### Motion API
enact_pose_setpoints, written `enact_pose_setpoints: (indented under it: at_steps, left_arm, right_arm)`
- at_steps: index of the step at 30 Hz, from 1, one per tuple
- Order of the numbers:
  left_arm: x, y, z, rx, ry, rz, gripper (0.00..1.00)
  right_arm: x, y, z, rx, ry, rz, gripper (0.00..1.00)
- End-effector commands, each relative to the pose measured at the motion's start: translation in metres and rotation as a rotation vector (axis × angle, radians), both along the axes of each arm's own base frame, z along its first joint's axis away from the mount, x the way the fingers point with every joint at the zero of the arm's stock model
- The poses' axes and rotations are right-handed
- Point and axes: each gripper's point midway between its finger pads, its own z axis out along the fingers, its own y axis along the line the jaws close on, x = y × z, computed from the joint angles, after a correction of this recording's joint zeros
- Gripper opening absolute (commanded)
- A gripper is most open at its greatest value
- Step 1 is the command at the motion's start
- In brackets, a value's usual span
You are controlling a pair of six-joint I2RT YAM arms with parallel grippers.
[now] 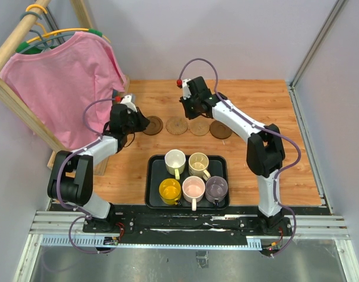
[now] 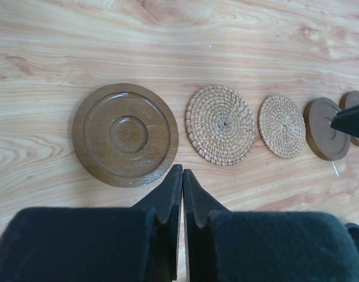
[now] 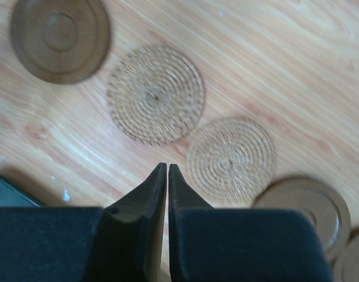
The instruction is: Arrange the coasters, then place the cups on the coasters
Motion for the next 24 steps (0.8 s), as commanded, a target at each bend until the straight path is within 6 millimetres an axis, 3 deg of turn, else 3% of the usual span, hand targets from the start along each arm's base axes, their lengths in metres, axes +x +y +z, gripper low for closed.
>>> enact_pose_setpoints:
  at_steps: [1, 5, 9, 21, 24]
  left_arm:
    - [-0.004, -0.017, 0.016, -0.020, -0.067, -0.072, 0.07]
    - [-0.008, -0.027, 0.021, -0.016, -0.091, -0.102, 0.07]
    - [-0.010, -0.035, 0.024, -0.043, -0.102, -0.125, 0.07]
    - [-0.011, -0.044, 0.016, -0.058, -0.078, -0.150, 0.07]
    - [-0.010, -0.046, 0.014, -0.058, -0.071, -0.155, 0.07]
  right_arm:
    - [0.004, -0.055, -0.014, -0.064, 0.007, -0.168, 0.03]
    - [0.000, -0.097, -0.023, -0.042, 0.050, -0.274, 0.01]
    - [-0.001, -0.126, -0.035, -0.044, 0.091, -0.329, 0.01]
    - [0.008, -0.166, -0.067, -0.083, 0.159, -0.429, 0.01]
    - [0.008, -0.174, -0.087, -0.095, 0.210, -0.448, 0.01]
